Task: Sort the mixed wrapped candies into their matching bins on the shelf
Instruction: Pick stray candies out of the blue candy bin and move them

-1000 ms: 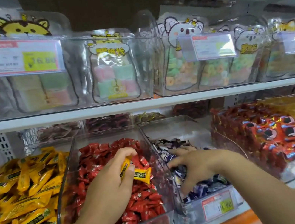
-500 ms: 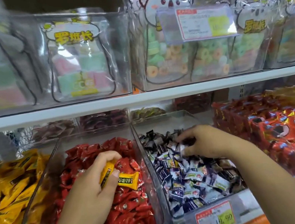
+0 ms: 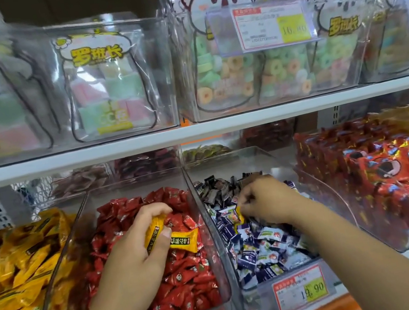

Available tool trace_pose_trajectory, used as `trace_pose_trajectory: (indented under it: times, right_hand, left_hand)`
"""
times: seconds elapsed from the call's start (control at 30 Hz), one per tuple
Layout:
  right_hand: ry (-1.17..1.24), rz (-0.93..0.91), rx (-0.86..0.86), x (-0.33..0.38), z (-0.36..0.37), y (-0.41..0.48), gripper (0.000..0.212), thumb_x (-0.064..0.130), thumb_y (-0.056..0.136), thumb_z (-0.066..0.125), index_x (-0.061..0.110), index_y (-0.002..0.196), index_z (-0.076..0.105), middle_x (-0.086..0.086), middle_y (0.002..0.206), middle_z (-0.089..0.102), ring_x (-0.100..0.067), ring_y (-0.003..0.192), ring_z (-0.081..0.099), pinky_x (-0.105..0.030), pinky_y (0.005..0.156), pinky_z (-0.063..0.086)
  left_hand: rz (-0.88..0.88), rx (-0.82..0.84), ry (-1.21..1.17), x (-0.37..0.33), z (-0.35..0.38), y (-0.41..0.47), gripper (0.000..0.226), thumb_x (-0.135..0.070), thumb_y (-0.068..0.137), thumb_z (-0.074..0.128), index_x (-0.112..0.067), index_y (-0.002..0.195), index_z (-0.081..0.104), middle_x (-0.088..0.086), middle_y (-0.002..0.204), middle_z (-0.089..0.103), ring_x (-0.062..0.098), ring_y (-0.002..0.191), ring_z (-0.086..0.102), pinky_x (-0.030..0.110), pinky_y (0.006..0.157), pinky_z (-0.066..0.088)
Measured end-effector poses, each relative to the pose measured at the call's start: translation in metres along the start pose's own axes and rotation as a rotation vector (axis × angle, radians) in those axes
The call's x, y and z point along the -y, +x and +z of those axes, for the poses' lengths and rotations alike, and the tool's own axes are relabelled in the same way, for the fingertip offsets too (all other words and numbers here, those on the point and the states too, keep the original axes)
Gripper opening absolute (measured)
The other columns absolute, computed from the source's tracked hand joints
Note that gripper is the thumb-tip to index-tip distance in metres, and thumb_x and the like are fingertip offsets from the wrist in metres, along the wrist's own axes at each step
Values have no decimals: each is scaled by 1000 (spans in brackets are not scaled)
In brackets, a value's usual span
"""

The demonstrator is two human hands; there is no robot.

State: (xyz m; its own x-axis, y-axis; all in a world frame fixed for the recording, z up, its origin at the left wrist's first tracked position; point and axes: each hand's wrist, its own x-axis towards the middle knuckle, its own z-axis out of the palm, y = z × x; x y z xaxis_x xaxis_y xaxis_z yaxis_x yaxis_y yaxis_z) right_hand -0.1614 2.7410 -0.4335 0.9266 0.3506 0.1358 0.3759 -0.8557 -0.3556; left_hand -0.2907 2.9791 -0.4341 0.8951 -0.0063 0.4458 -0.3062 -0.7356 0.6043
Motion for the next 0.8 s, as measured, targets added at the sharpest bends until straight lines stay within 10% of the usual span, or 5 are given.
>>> trace_pose_trajectory:
  times: [0.13, 0.4, 0.6, 0.8]
  right_hand:
    - [213, 25, -177, 5, -23, -12, 10, 21, 91, 58, 16, 85, 66, -1, 88, 68, -17, 64, 60, -26, 58, 46]
    - [697, -26, -282, 44, -45, -35, 7, 14, 95, 57, 14, 90, 63, -7, 64, 68, -12, 54, 62, -24, 53, 49]
    - [581, -110, -281, 89, -28, -42, 15, 17, 92, 61, 25, 79, 60, 6, 68, 62, -5, 56, 57, -25, 58, 53]
    - [684, -77, -225, 122, -12, -46, 11, 15, 94, 58, 17, 83, 58, -3, 76, 61, -18, 46, 64, -23, 43, 47]
  left_hand:
    - [-25, -36, -60, 5, 0, 4, 30, -38, 95, 47, -60, 113, 39, 17, 60, 51, 12, 43, 40, 32, 51, 36]
    - [-82, -78, -220, -11, -6, 14, 30, -35, 96, 51, -57, 113, 41, -4, 83, 70, 20, 62, 67, 46, 63, 56]
    - [-90, -112, -349, -28, -11, 14, 23, -33, 96, 52, -51, 107, 43, 11, 89, 62, 19, 62, 68, 12, 49, 45]
    - [-148, -89, -500, -21, -31, 4, 36, -28, 88, 66, -40, 116, 47, -6, 81, 57, 6, 68, 68, 27, 62, 59]
